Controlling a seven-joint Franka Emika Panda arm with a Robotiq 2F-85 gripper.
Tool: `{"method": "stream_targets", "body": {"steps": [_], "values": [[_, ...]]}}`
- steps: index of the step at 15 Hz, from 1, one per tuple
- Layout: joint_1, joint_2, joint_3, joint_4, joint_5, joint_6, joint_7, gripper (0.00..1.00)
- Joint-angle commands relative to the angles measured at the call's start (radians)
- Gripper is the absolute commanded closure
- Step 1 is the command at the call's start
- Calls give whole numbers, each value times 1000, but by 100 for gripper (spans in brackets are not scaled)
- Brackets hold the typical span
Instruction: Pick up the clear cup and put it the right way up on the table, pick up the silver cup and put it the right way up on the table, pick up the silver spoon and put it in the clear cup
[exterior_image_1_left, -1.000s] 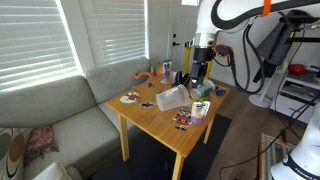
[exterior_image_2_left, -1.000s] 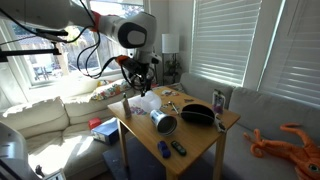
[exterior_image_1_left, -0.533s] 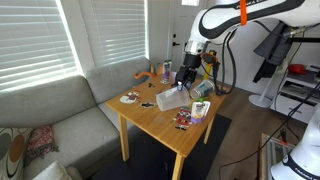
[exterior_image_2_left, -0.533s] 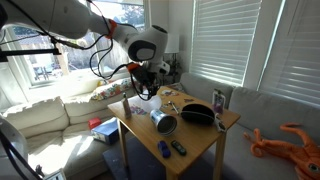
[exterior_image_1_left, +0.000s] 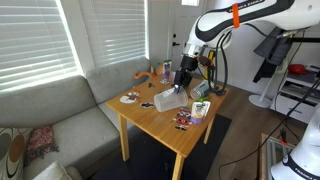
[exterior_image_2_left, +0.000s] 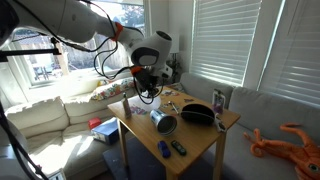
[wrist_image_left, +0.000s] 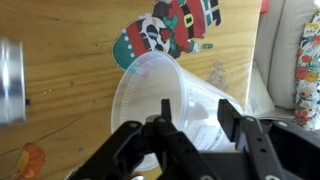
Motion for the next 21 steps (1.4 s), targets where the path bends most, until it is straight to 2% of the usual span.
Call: {"method": "stream_targets", "body": {"steps": [1,3,5,8,12,16,21], "values": [[-9,1,3,14,14,-1,-31,78],[-9,-4,3,23,-2,-4,-22,92],[-10,-8,3,38,-12,-9,-18,100],[-8,-10,6,64,-37,-22,-11,99],[-4,-4,13,112,-120,-102,-3,99],[8,25,30,189,-260,-299,-20,99],[41,77,75,301,-430,-457,-52,99]]}}
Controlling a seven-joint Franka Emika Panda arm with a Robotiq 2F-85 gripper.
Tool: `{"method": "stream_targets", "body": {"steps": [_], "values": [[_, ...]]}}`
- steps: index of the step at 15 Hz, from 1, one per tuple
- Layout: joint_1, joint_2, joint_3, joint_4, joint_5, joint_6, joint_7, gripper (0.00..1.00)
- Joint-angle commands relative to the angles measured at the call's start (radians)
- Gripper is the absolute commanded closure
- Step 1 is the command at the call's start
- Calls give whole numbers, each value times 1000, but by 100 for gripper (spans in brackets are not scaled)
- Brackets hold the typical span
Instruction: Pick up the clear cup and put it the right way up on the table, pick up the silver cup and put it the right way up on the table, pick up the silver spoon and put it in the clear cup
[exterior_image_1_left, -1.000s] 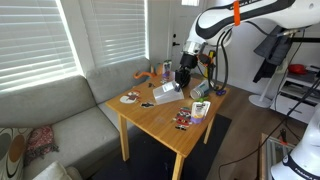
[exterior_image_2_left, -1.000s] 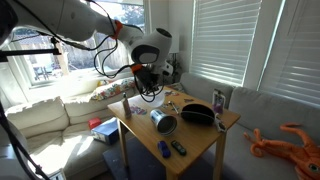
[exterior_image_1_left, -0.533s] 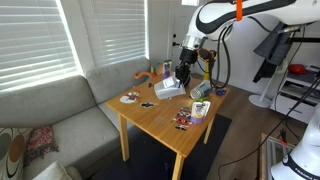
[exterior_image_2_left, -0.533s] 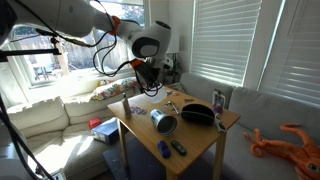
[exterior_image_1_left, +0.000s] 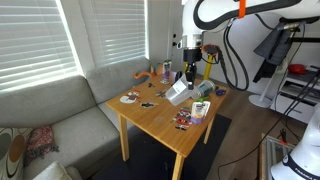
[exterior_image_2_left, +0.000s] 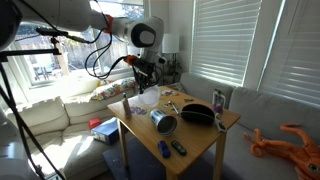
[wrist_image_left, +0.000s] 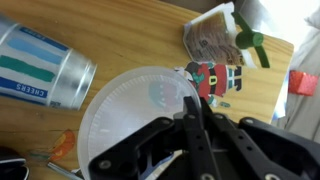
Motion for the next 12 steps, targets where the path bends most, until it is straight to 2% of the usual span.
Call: {"method": "stream_targets", "body": {"steps": [1,12], "values": [[27,74,35,131,-121,-131,-44,99],[97,243,116,320,-475,-309,-288,99]]}}
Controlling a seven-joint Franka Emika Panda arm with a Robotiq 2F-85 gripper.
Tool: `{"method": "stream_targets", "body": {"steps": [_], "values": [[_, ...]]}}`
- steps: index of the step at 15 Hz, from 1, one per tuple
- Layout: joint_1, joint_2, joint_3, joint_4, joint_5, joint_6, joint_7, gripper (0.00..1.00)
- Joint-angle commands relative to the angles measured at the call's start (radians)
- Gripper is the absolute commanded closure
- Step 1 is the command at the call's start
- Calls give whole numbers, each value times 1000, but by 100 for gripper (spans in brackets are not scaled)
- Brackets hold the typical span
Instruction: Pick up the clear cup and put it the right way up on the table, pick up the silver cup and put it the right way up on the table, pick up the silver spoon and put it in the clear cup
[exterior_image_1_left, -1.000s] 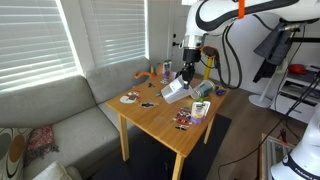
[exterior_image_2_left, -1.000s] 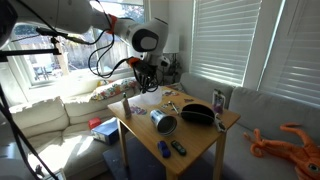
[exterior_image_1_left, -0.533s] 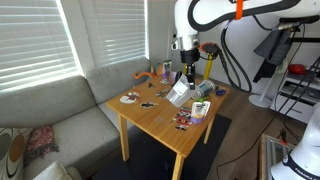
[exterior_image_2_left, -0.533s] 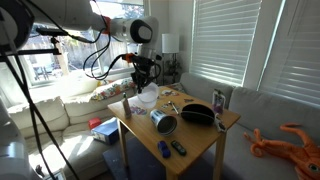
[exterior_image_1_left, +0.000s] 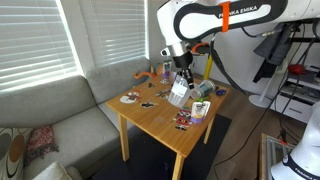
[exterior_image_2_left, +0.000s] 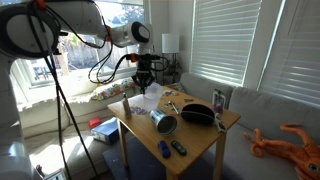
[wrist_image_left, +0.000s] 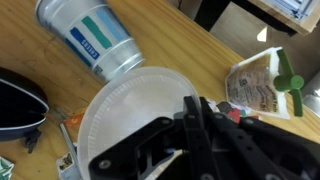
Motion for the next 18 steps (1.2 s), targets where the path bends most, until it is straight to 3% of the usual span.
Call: {"method": "stream_targets", "body": {"steps": [1,2,4,5,11,15,18], "values": [[27,72,21,95,-130,-68,-99,99],[33,81,27,100,-157,-65,-113,99],[44,97,38,105,-184,-54,-129,84],[49,103,44,106,-188,-51,-136,70],[59,113,58,105,-196,-26,-145,31],[31,85,42,125,-109,-5,-77,5],[-13,47,20,124,7,-12,-26,0]]}}
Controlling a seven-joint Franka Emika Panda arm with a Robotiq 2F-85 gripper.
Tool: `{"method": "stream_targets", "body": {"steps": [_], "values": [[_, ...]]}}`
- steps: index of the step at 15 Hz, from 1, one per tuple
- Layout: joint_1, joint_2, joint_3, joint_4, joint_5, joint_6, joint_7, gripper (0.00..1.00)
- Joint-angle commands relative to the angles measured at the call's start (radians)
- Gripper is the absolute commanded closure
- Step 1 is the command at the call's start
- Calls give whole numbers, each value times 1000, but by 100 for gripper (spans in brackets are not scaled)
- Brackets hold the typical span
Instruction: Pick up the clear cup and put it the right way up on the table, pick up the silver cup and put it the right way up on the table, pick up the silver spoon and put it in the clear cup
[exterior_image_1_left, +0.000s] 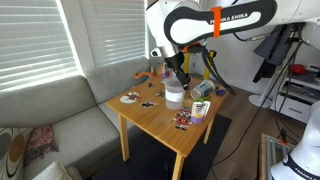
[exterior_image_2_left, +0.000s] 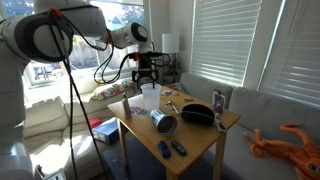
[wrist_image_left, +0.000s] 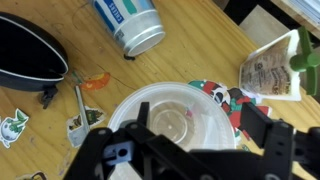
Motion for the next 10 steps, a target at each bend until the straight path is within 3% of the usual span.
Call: {"method": "stream_targets", "body": {"steps": [1,10], "values": [[-56,-64,-33,-18,126,5,65,0],[-244,-221,-205,-282,363,103,113,0]]}}
